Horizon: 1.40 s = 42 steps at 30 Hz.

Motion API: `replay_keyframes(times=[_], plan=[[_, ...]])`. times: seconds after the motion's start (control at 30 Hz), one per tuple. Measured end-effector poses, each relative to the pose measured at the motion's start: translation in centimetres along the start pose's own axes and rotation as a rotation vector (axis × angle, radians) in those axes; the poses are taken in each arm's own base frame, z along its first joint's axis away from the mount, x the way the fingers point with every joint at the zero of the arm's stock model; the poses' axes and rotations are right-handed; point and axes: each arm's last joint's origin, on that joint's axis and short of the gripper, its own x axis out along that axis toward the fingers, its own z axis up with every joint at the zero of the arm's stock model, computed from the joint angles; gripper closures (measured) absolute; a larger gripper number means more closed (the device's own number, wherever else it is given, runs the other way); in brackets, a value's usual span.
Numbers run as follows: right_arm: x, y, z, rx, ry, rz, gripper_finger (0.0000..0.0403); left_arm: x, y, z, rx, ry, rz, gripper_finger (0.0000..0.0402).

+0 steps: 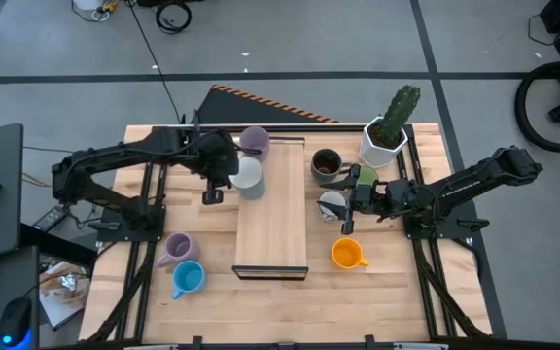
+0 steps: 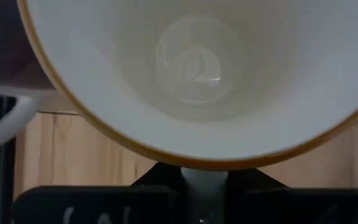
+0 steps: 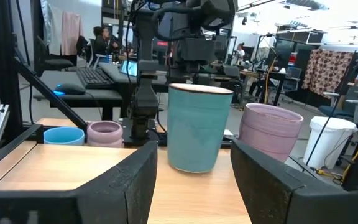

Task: Place coffee mugs
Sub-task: Put the light green mug on the shelf

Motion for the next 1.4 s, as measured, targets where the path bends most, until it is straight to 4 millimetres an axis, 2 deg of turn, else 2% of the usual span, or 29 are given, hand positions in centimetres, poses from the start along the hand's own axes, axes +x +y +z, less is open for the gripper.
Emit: replay_keyframes(times=[0.53,0.93,1.4], plan=[[0.0,0.0,0.0,0.001,-0.002,0.008,0.0192,0.5,1.4,0.0,-0.004,0.016,0.065,0.0351],[0.0,0.0,0.0,0.001,-0.001,0.008,0.0192,0.6,1.4,0.0,-0.009,0.019,0.074,0.0349],[0.0,0.0,0.0,0.0,0.0,0.008,0.0192,0.6,1.5,0.1,-0.023,0.005,0.077,0.0264]])
